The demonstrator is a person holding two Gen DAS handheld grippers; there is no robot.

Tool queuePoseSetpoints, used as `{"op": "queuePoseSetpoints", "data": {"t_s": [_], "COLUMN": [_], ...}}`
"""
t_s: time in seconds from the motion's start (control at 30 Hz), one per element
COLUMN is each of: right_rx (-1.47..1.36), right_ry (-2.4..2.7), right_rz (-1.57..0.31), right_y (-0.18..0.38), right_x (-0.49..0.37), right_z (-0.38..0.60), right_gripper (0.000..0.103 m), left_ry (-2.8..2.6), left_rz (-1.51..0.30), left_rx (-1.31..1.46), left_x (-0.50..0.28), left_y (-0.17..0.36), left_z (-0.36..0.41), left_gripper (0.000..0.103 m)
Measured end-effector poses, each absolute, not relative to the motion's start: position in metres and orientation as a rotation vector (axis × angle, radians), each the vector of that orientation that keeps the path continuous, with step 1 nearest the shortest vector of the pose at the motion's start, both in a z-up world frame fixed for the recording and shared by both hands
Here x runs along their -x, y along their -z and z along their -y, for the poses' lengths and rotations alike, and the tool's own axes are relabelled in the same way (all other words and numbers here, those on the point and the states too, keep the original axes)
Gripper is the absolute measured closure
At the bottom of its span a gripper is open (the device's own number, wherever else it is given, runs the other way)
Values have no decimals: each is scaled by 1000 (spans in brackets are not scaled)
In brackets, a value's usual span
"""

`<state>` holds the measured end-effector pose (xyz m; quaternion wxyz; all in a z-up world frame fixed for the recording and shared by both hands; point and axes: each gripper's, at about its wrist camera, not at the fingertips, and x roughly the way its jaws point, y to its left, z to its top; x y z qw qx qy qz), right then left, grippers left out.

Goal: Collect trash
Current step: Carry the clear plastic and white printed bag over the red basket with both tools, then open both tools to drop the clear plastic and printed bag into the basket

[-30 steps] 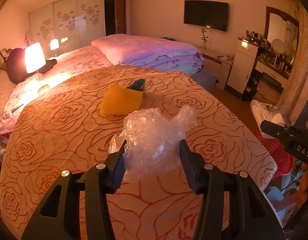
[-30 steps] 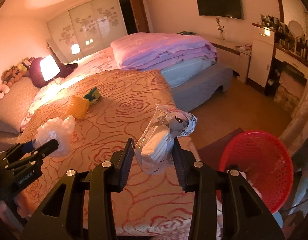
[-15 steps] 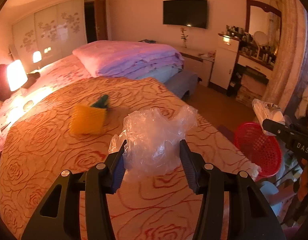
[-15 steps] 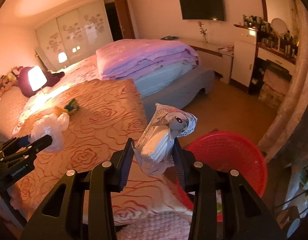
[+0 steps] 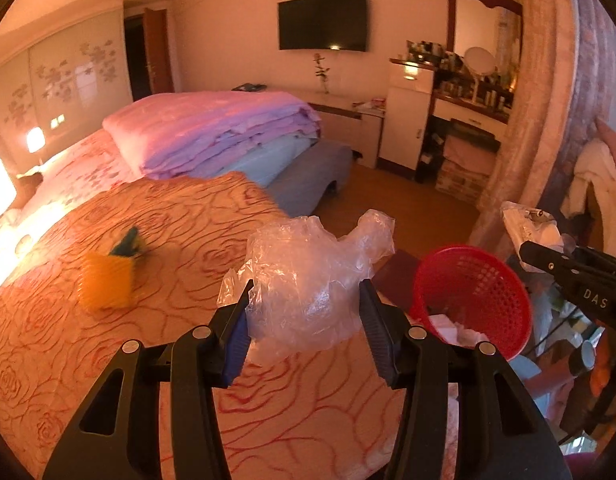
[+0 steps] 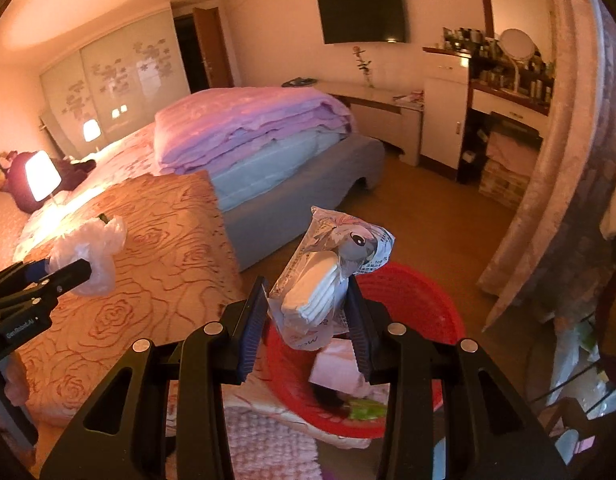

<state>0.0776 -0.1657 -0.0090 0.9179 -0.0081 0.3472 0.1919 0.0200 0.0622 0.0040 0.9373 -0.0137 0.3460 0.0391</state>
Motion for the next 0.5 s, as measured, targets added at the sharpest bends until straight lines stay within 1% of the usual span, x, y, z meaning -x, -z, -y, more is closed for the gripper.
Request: {"op": "queuePoseSetpoints", "data": {"t_s": [0.5], "right_rx": [-75], "right_ry": [-287], "right_rz": [-753], "right_y": [27], "right_x": [-94], "right_z": [215], "right_gripper": [65], "left_ry": [63], "left_rz": [-755], "left_rx": [-18], "left_x": [-57], "left_y": [10], "left_z": [-2], "left_gripper": [55]}}
